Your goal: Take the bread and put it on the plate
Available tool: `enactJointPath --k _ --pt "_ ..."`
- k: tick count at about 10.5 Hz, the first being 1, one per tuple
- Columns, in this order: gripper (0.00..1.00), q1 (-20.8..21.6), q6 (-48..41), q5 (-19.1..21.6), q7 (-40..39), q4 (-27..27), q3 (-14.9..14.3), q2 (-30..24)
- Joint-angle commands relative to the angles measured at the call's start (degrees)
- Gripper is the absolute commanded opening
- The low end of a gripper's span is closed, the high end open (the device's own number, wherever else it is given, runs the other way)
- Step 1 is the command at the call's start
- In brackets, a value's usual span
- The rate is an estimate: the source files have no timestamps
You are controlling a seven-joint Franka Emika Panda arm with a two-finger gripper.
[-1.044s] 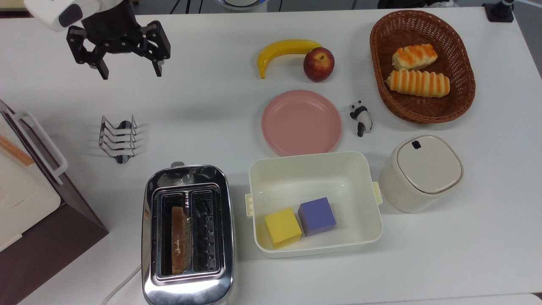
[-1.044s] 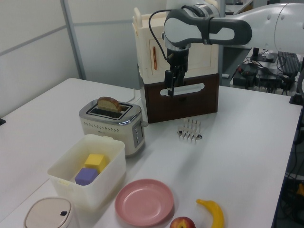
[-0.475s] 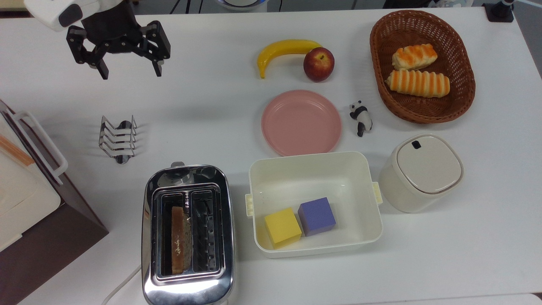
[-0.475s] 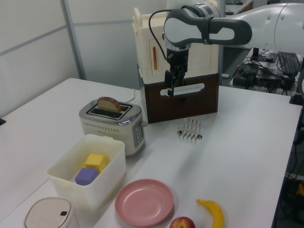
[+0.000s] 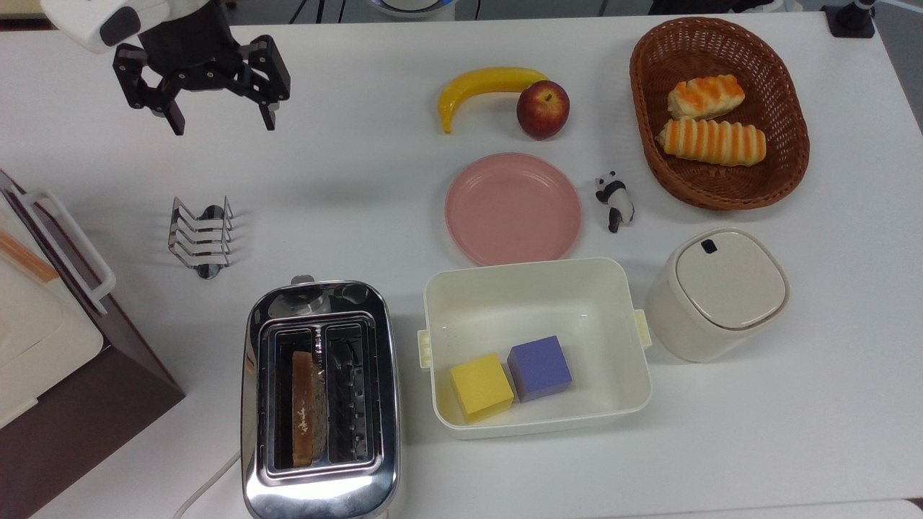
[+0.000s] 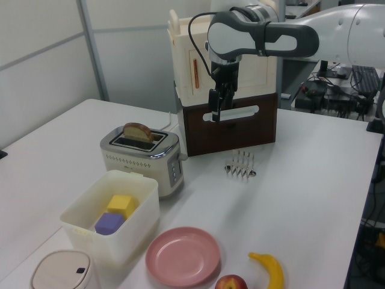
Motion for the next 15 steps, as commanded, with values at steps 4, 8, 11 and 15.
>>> enactJointPath --k 4,8,11,15 --pt "1.0 0.1 -1.4 -1.0 -1.4 -1.1 0.0 -1.6" --pt "1.0 0.1 -0.5 -0.4 -0.8 -1.0 0.0 -1.4" --pt "1.0 0.4 5.7 1.4 0.1 -1.2 0.5 -0.9" --pt "1.0 1.8 15.8 2.5 6.9 -1.5 2.0 0.6"
